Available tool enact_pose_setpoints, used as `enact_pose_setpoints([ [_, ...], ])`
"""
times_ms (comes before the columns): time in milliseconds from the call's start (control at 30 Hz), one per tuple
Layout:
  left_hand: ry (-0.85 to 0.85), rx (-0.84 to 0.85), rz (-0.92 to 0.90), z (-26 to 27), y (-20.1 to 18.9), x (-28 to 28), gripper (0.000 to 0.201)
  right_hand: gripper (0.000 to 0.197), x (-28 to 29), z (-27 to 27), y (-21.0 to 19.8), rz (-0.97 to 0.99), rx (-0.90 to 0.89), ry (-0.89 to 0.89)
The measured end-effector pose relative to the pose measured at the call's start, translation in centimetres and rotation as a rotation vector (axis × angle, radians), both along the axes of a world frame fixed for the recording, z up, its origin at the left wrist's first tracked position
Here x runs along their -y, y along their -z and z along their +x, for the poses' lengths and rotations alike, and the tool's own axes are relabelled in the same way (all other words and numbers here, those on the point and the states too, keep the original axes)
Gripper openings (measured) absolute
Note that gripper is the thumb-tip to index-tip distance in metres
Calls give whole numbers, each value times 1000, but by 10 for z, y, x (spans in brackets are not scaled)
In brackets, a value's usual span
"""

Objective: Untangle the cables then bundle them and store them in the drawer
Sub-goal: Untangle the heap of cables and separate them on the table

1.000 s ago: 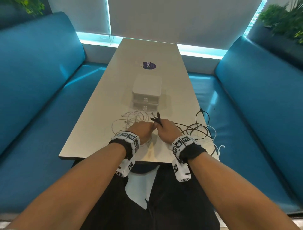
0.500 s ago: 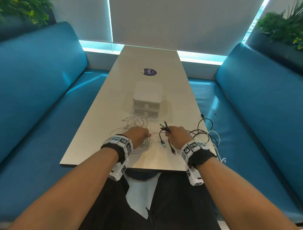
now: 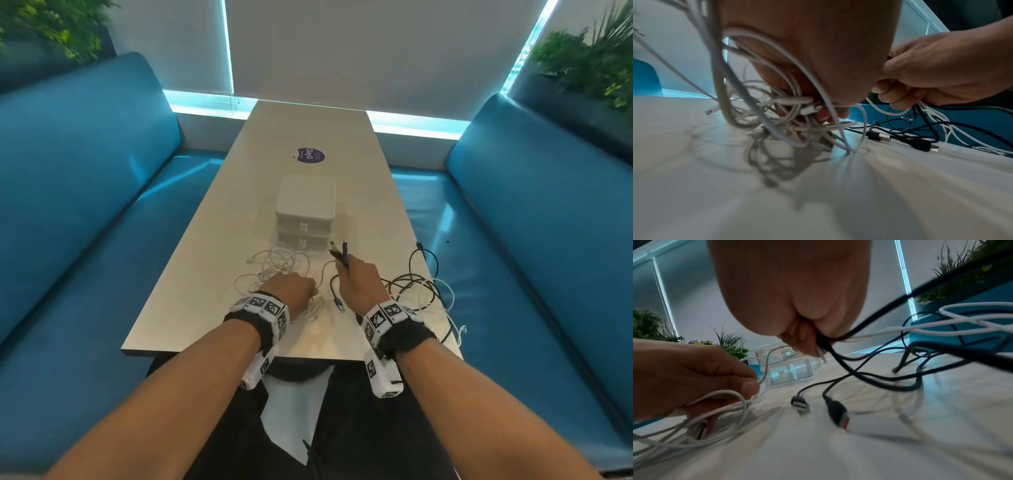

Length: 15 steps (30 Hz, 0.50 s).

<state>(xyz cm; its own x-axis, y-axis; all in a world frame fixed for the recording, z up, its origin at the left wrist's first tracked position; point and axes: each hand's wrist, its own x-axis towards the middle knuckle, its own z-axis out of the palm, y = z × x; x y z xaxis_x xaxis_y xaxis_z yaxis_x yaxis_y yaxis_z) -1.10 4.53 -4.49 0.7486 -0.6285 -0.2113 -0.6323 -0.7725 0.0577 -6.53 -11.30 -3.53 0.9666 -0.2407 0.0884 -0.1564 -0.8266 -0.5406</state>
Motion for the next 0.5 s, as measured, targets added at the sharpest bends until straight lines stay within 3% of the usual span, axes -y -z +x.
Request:
enact_pose_setpoints([
  [167,-15,-33,48,-2,-4,1,24,31,-8,-5,0,50,42,-65],
  [367,61,8,-39,-4,-7,6,23,31,-11,-8,5,69,-181,-148],
  [500,124,65,-58,-2,-2,3,21,27,-5,-5,4,-3,-233,-160],
])
